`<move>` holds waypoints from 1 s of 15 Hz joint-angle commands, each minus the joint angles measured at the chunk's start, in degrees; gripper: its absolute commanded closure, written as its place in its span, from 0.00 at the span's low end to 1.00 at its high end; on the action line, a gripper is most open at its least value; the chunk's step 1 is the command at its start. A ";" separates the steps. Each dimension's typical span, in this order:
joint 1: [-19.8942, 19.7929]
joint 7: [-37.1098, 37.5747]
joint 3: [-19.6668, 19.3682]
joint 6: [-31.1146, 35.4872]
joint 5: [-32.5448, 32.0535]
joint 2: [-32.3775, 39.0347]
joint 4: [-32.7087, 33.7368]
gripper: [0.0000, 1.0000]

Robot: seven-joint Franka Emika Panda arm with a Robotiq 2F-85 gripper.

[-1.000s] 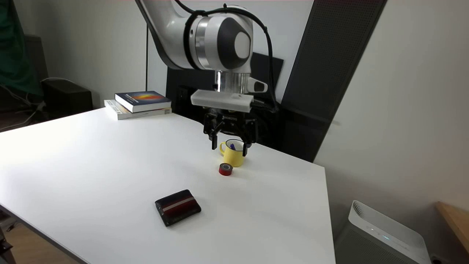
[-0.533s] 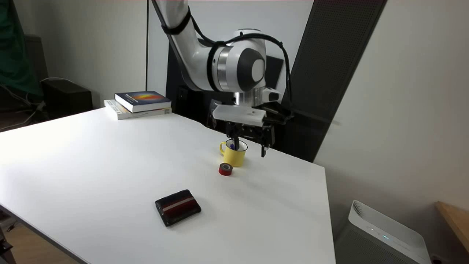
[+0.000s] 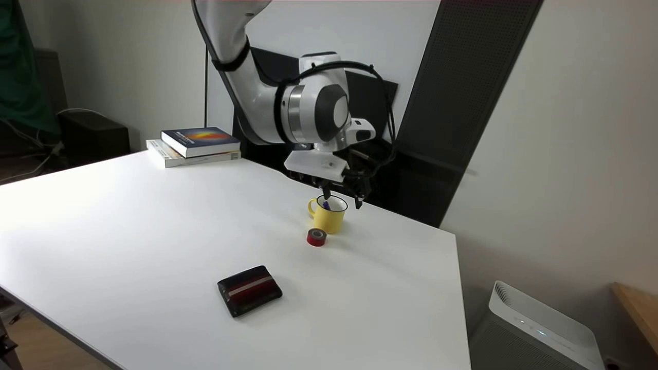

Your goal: Remove the marker from the yellow cup and put it on the table

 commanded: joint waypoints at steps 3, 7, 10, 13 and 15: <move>14.34 11.16 -14.62 9.59 -4.28 3.98 -1.31 0.00; 14.92 7.62 -14.44 7.41 -1.79 4.31 -1.63 0.00; 15.26 7.93 -14.88 7.41 -1.76 4.67 -1.62 0.00; 15.25 7.95 -15.07 7.41 -1.77 4.67 -1.60 0.00; 15.25 7.96 -15.08 7.41 -1.77 4.67 -1.60 0.00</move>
